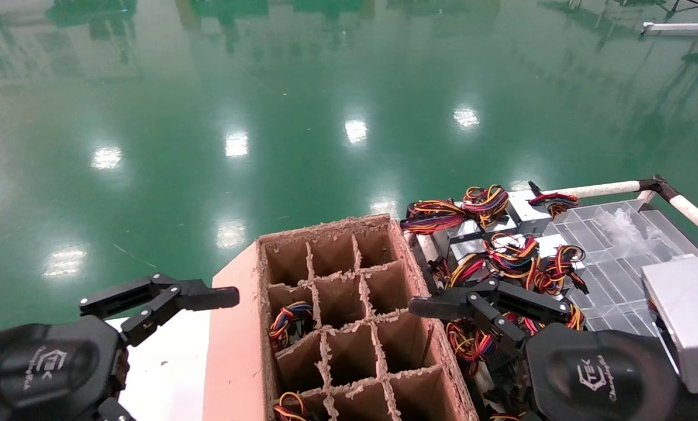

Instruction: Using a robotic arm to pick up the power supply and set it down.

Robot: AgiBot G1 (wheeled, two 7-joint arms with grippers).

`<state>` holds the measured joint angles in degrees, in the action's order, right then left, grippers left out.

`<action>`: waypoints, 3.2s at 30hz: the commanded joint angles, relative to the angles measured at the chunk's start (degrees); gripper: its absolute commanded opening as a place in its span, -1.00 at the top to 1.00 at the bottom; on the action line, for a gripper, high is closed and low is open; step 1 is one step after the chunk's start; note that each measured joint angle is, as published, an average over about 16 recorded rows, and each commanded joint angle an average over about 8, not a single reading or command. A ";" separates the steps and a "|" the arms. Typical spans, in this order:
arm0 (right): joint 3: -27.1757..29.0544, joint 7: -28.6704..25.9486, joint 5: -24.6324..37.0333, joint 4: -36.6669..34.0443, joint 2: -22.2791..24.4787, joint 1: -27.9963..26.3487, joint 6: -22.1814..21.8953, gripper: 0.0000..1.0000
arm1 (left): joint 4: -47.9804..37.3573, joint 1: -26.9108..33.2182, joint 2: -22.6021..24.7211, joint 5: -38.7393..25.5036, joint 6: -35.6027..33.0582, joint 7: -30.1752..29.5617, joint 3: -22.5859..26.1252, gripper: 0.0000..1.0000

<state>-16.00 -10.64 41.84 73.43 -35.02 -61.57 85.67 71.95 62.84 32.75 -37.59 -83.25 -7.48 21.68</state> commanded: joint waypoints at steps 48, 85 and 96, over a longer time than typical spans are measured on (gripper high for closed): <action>0.00 0.00 0.00 0.00 0.00 0.00 0.00 -1.00 | 0.00 0.00 0.00 0.00 0.00 0.00 0.00 -1.00; -0.02 0.03 0.16 -0.04 0.01 -0.02 -0.11 -1.00 | 0.00 0.00 0.00 0.00 0.00 0.00 0.00 1.00; -5.58 0.67 14.85 -3.27 -4.98 -5.58 -6.91 -1.00 | -0.01 0.00 0.00 0.00 0.00 0.00 0.00 1.00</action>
<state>-21.92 -9.69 56.67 69.18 -40.91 -67.62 79.35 71.94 62.85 32.75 -37.59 -83.25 -7.48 21.68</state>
